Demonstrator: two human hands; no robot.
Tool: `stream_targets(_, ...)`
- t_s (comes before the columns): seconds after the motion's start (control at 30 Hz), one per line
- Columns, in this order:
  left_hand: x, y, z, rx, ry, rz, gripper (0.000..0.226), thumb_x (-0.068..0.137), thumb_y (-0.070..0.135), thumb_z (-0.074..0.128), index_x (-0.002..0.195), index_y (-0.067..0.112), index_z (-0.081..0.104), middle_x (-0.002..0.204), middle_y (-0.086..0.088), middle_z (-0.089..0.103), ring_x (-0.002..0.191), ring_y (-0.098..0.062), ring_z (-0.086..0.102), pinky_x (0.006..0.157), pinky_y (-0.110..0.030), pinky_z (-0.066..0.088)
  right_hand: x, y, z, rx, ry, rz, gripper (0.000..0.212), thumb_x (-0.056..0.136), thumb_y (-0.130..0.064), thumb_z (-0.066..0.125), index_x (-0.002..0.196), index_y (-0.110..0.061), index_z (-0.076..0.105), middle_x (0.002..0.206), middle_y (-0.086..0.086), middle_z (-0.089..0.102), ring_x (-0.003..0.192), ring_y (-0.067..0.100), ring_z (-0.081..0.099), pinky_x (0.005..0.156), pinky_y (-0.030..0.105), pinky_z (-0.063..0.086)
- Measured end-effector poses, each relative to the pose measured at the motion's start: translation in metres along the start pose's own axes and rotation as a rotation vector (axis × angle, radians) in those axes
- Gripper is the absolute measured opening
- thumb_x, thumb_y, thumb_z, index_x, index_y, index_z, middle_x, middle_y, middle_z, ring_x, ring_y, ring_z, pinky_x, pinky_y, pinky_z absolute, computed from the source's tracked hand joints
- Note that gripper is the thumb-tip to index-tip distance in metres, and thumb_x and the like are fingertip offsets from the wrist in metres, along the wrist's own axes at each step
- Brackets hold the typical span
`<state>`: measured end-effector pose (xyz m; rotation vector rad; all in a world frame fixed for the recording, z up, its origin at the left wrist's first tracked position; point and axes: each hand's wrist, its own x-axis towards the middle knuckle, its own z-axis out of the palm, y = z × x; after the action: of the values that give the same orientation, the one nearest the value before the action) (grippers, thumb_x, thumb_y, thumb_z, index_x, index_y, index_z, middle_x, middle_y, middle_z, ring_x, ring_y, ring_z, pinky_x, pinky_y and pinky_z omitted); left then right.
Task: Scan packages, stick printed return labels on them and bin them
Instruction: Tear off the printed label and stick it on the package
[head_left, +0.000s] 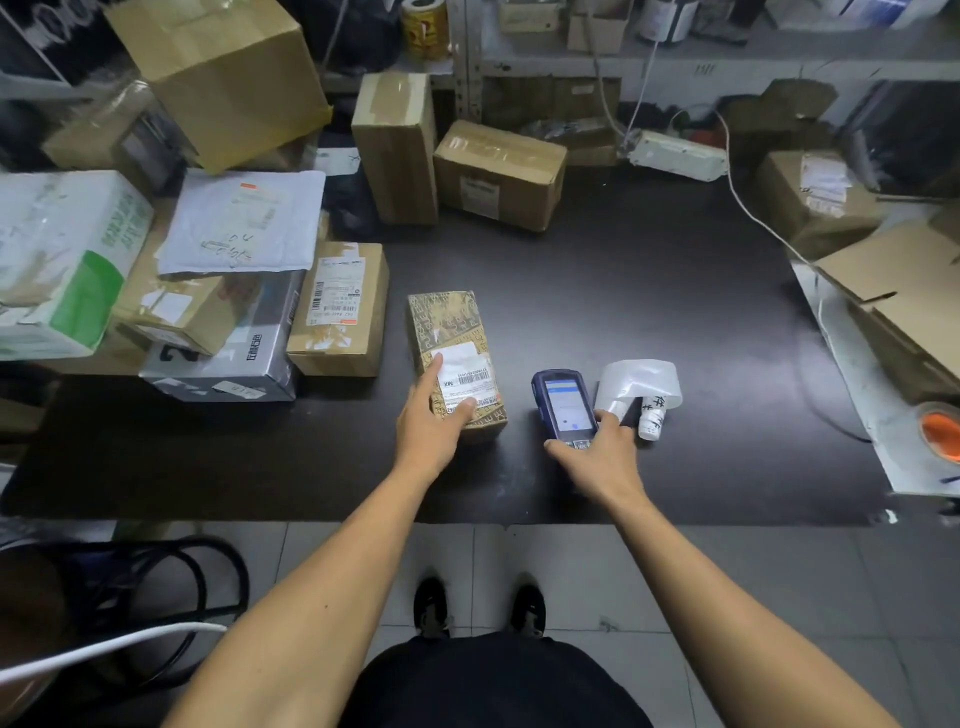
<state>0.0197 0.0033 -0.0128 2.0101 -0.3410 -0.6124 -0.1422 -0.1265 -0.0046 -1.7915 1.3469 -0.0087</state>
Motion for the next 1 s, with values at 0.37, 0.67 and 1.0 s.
stream_targets(0.37,0.002,-0.012,-0.027,0.086,-0.197,-0.017,0.075,0.086,0.028,0.077,0.149,0.036,0.036,0.141,0.004,0.049,0.123,-0.012,0.050,0.100,-0.022,0.037,0.003,0.003,0.056,-0.010,0.096,-0.005,0.083,0.079,-0.034,0.076,0.145,-0.011,0.032,0.136,0.017,0.035,0.130,0.033,0.030,0.106,0.044,0.035)
stream_targets(0.67,0.016,-0.004,-0.033,0.249,-0.202,0.053,0.071,0.086,0.041,0.073,0.147,0.043,0.037,0.164,0.000,0.000,0.151,-0.024,0.012,0.119,-0.037,0.023,0.000,0.003,0.057,-0.192,0.138,-0.006,0.088,0.081,-0.052,0.072,0.149,-0.018,0.028,0.140,0.015,0.037,0.132,0.035,0.033,0.105,0.050,0.035)
stream_targets(1.0,0.029,0.058,0.032,0.482,-0.246,0.608,0.042,0.093,0.026,0.060,0.134,0.019,0.056,0.132,-0.002,0.055,0.127,-0.022,0.044,0.107,-0.033,0.034,0.010,0.024,0.006,0.057,0.476,-0.028,0.031,0.094,-0.025,0.060,0.118,-0.006,0.056,0.118,0.011,0.053,0.112,0.030,0.050,0.097,0.039,0.040)
